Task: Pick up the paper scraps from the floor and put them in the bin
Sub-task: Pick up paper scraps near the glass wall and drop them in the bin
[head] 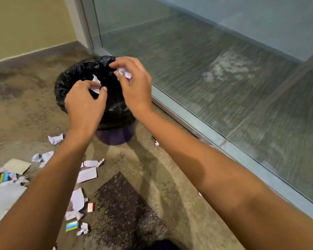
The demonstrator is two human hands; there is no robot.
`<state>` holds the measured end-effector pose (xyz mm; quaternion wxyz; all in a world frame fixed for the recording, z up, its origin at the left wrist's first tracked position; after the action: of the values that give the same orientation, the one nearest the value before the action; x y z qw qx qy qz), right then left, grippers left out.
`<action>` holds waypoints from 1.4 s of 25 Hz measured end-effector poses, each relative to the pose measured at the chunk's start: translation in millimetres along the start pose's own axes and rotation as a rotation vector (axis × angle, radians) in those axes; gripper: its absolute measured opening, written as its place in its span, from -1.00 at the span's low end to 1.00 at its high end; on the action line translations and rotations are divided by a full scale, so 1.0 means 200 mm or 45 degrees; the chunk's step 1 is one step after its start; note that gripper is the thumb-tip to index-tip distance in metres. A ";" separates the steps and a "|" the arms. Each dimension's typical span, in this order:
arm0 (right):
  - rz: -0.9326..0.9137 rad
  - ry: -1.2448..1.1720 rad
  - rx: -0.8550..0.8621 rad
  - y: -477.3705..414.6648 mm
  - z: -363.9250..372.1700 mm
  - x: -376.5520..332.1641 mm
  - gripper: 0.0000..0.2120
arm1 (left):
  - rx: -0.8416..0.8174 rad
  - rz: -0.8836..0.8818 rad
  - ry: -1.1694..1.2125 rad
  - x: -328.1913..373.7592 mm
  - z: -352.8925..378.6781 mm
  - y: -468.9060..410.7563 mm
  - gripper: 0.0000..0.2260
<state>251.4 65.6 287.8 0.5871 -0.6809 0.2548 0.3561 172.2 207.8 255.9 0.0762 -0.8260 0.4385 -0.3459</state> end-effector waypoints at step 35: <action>0.606 0.752 0.478 1.31 -1.49 -0.01 -0.78 | -0.511 0.290 0.205 0.24 0.13 1.13 -0.84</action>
<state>104.4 -274.8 144.2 0.5038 -0.5572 0.6228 0.2188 56.4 29.4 163.7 -0.0862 -0.7396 0.5933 -0.3058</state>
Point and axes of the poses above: each hand's wrist, its own y-axis away from the middle knuckle, its own z-axis out of the palm, x = y × z, the point moved 9 cm from there along -y, towards the middle knuckle, and after that the axes turned 12 degrees about -y, right-handed, at the moved point
